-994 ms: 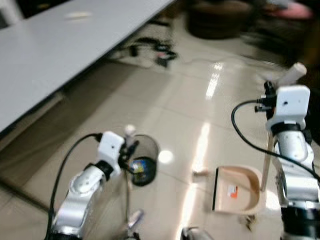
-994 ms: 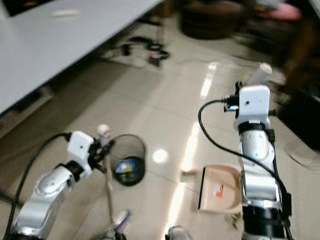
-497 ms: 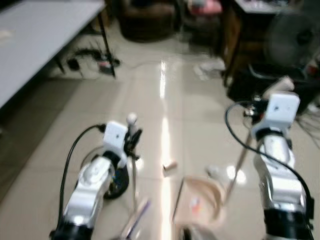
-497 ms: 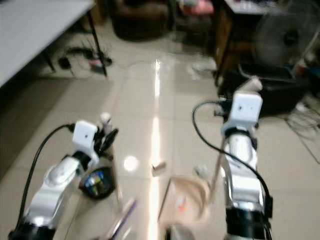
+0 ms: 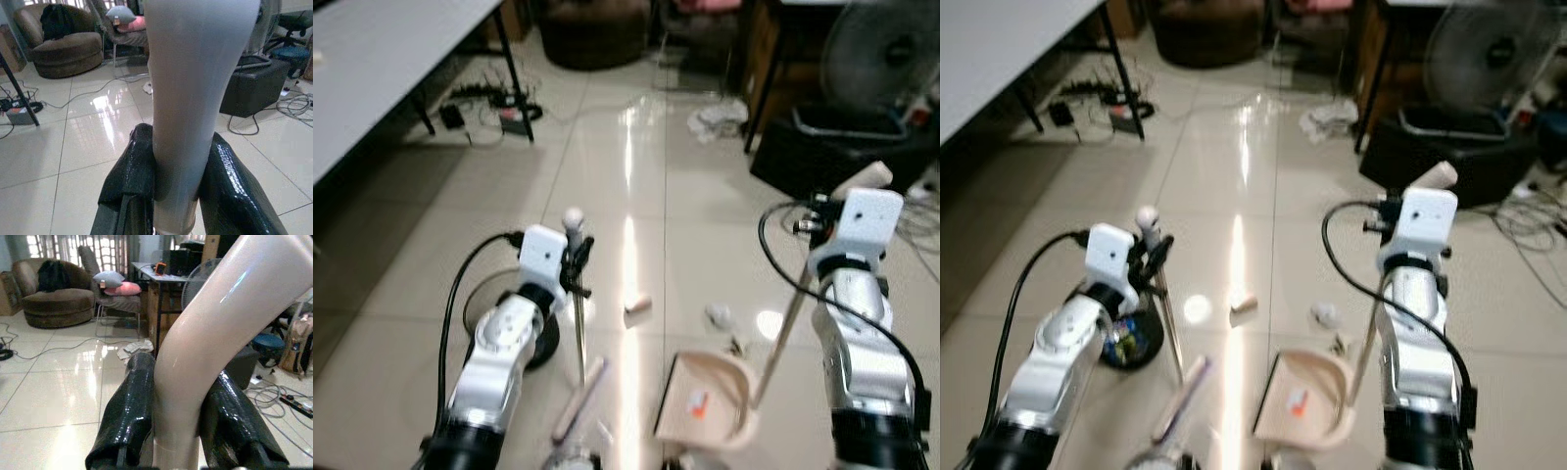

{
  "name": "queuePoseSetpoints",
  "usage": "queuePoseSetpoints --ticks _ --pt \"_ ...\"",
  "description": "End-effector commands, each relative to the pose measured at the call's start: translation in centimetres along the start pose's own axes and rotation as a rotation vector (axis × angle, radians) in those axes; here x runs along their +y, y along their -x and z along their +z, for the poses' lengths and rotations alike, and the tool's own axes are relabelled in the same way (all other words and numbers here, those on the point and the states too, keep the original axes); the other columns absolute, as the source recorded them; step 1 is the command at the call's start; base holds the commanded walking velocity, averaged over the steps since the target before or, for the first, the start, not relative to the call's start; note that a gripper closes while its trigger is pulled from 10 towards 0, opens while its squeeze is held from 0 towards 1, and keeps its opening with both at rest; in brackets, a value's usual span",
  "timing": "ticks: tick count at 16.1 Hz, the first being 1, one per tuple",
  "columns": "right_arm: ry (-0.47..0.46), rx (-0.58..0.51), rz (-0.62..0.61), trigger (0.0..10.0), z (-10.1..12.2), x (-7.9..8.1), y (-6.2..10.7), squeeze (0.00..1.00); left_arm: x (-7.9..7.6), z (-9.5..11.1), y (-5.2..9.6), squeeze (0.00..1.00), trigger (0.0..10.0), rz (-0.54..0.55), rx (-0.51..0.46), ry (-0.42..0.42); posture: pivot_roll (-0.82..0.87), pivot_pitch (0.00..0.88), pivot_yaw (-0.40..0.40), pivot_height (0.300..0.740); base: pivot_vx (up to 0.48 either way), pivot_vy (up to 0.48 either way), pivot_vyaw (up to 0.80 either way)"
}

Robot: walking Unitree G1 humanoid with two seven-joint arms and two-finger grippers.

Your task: Sweep floor

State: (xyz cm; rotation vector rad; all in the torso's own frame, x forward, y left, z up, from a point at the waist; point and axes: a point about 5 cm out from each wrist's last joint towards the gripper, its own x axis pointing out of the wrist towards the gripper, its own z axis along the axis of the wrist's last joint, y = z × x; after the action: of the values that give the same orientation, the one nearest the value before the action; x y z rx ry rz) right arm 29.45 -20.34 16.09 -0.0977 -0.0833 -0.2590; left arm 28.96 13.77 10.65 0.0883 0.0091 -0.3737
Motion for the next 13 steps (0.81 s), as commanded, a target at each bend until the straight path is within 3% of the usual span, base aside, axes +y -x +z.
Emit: queuePoseSetpoints --ticks 1,3,7,9,13 --pt "0.011 -0.029 0.001 10.0 0.8 0.0 0.0 0.0 0.2 1.2 -0.2 0.0 10.0 0.01 -0.059 -0.021 -0.05 0.071 0.031 0.74 0.251 0.0 -0.41" --pt "0.059 -0.021 0.019 10.0 0.3 0.4 0.1 0.0 0.4 1.3 -0.1 0.0 10.0 0.032 -0.07 -0.064 -0.05 0.071 0.032 0.74 0.302 0.0 0.0" --pt "-0.002 -0.038 0.069 10.0 0.8 1.9 -0.2 0.0 0.3 1.3 -0.6 0.0 10.0 0.061 -0.068 -0.056 -0.05 0.076 0.034 0.74 0.348 0.0 0.0" --pt "0.048 -0.033 0.096 10.0 0.5 2.1 -0.1 0.0 0.1 1.4 -0.7 0.0 10.0 0.055 -0.074 -0.052 -0.05 0.077 0.034 0.74 0.377 0.0 0.0" --pt "0.004 -0.022 0.08 10.0 0.5 1.5 -0.3 0.0 0.2 1.8 -1.2 0.0 10.0 0.066 -0.088 -0.054 -0.06 0.077 0.037 0.74 0.396 0.0 -0.16"
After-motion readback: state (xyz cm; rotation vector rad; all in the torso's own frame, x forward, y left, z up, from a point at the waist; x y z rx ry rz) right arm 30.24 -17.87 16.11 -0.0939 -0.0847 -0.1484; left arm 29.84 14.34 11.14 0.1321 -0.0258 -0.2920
